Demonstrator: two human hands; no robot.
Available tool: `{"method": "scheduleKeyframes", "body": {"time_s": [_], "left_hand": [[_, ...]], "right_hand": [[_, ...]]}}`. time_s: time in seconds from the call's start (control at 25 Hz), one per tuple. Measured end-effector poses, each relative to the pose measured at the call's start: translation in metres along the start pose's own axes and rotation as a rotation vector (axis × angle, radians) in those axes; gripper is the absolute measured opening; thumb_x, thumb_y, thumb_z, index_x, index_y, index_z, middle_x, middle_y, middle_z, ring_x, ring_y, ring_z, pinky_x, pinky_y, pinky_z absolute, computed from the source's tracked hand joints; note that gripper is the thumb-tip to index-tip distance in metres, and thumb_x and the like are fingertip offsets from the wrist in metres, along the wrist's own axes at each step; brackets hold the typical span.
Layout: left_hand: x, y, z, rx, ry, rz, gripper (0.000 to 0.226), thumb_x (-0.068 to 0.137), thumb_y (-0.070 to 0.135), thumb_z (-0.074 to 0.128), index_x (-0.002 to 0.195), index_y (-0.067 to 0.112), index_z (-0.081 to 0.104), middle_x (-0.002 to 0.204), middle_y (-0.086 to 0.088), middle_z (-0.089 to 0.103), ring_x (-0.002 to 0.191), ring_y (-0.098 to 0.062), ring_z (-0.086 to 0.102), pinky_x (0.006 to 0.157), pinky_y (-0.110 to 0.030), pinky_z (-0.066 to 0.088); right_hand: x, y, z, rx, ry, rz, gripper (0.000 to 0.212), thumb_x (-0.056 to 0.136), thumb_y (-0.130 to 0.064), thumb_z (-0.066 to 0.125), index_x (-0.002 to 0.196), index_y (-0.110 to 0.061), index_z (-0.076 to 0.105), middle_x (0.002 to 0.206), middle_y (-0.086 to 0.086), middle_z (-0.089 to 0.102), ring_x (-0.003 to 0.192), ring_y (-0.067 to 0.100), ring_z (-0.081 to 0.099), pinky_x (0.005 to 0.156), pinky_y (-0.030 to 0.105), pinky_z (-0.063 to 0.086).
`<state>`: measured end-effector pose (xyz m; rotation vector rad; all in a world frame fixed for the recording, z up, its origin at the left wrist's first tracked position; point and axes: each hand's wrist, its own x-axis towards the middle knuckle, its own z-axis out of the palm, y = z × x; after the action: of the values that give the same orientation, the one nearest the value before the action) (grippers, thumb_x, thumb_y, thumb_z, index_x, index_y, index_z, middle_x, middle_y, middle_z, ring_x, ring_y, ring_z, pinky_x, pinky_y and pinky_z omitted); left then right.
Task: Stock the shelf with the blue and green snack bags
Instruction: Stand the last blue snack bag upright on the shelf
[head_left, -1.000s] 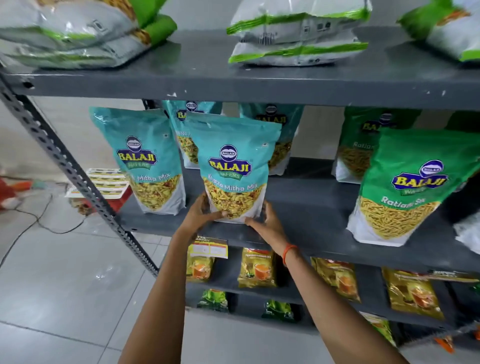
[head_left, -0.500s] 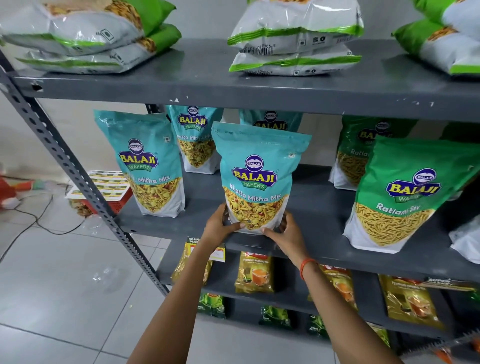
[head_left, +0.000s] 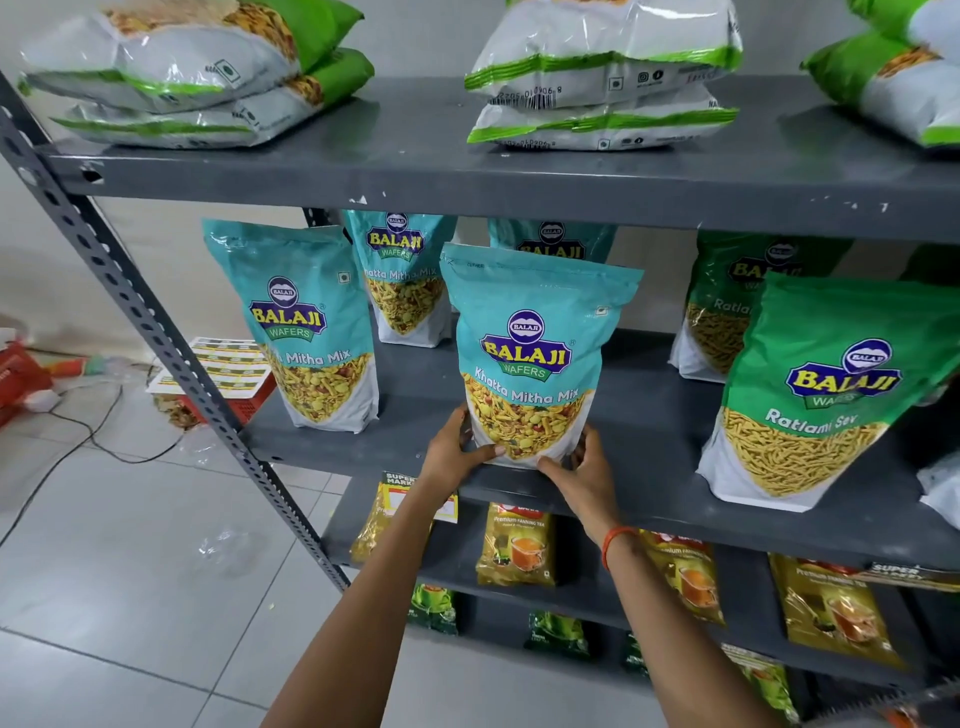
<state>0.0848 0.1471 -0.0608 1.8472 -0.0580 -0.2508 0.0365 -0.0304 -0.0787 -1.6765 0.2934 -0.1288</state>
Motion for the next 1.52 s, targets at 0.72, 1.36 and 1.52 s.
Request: {"method": "scheduleKeyframes", "body": {"time_s": [0.72, 1.36, 1.52], "left_hand": [[-0.037, 0.019, -0.023, 0.129, 0.316, 0.237, 0.066, 0.087, 0.04, 0.055, 0.143, 0.018, 0.028, 0.149, -0.003, 0.039, 0.137, -0.018, 0.037, 0.106, -0.029, 0.034], [0.009, -0.05, -0.208, -0.314, 0.32, -0.024, 0.074, 0.077, 0.037, 0.07, 0.139, 0.017, 0.034, 0.141, -0.001, 0.047, 0.127, -0.018, 0.047, 0.101, -0.032, 0.043], [0.008, -0.053, -0.195, -0.185, 0.333, -0.024, 0.066, 0.081, 0.032, 0.066, 0.137, 0.014, 0.036, 0.138, -0.005, 0.049, 0.123, -0.019, 0.047, 0.105, -0.041, 0.042]], "right_hand": [[-0.044, -0.06, 0.06, -0.163, 0.438, -0.495, 0.079, 0.079, -0.024, 0.069, 0.142, -0.008, 0.024, 0.142, 0.015, 0.034, 0.135, 0.024, 0.036, 0.109, 0.038, 0.038], [0.037, -0.066, 0.241, -0.114, -0.261, -0.077, 0.06, 0.073, -0.009, 0.073, 0.125, -0.01, 0.043, 0.127, 0.011, 0.056, 0.117, 0.024, 0.054, 0.092, 0.029, 0.043], [0.028, -0.056, 0.221, -0.07, -0.239, -0.073, 0.06, 0.074, -0.011, 0.074, 0.127, -0.015, 0.045, 0.119, -0.001, 0.057, 0.107, 0.011, 0.053, 0.088, 0.027, 0.045]]}}
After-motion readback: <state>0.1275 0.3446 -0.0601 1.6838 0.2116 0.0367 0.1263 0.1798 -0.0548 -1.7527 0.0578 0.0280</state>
